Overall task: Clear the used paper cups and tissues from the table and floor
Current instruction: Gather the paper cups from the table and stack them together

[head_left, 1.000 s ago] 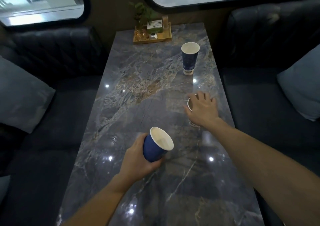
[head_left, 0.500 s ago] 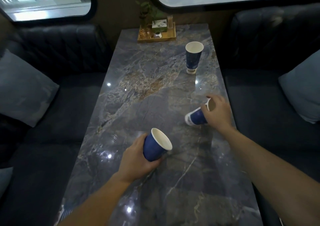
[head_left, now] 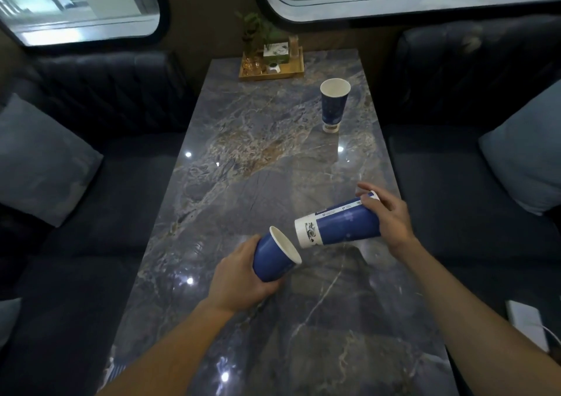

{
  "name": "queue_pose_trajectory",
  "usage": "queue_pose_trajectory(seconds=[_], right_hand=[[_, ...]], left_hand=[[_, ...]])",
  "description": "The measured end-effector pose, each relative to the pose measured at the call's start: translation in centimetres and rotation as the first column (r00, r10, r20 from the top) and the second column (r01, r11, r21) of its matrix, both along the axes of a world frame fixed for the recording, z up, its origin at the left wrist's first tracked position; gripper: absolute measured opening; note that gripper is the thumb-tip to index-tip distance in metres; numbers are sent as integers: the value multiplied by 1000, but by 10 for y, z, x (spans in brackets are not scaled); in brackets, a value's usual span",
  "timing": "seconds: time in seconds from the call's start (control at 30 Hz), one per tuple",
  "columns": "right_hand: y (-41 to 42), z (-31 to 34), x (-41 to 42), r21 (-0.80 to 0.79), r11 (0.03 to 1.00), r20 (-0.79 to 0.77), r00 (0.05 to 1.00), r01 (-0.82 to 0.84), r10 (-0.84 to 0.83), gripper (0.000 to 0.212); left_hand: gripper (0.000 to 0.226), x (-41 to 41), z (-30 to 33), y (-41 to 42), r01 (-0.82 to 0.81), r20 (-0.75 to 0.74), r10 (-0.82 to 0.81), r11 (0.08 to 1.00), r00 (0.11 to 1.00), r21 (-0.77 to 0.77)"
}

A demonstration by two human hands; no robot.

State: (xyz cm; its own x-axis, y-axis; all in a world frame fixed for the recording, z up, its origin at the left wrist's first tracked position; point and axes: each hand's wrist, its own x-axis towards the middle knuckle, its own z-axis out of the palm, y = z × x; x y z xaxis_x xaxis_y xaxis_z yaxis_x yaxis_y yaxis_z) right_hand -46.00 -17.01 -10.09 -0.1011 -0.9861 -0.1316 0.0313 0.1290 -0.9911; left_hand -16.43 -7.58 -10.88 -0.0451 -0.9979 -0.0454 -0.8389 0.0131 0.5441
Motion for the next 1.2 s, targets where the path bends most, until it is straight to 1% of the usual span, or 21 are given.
queue_pose_trajectory(seconds=[0.17, 0.4, 0.53, 0.6, 0.67, 0.73, 0.87, 0.93, 1.03, 1.2], right_hand=[[9, 4, 10, 17, 997, 35, 997, -75, 74, 26], [17, 7, 23, 10, 983, -15, 983, -182, 182, 30], [25, 9, 36, 5, 970, -31, 969, -245, 245, 41], [30, 6, 46, -8, 964, -49, 963, -266, 266, 42], [36, 2, 55, -24, 954, -75, 952, -300, 298, 37], [41, -4, 65, -25, 943, -99, 939, -333, 329, 26], [53, -13, 81, -17, 924, -141, 916, -382, 376, 22], [59, -14, 89, -18, 921, -151, 912, -388, 381, 20], [64, -15, 98, -25, 941, -150, 932, -337, 330, 22], [64, -19, 105, -40, 964, -198, 948, -262, 249, 12]], left_hand=[[81, -1, 2, 2, -5, 35, 5, 1000, 999, -9], [79, -6, 3, 5, 12, 53, -12, 1000, 999, -14], [77, -11, 4, 6, 45, 74, -42, 998, 996, -43], [75, -17, 6, 5, 71, 72, -67, 996, 995, -51], [73, -23, 8, 5, 106, 77, -103, 994, 992, -38], [71, -27, 9, 6, 121, 87, -119, 992, 989, -23], [75, -33, 11, 5, 134, 108, -133, 991, 985, 0], [74, -37, 12, 5, 129, 123, -127, 992, 984, -7], [72, -41, 14, 3, 120, 134, -118, 993, 984, -9], [72, -44, 14, 1, 119, 138, -116, 993, 984, -14]])
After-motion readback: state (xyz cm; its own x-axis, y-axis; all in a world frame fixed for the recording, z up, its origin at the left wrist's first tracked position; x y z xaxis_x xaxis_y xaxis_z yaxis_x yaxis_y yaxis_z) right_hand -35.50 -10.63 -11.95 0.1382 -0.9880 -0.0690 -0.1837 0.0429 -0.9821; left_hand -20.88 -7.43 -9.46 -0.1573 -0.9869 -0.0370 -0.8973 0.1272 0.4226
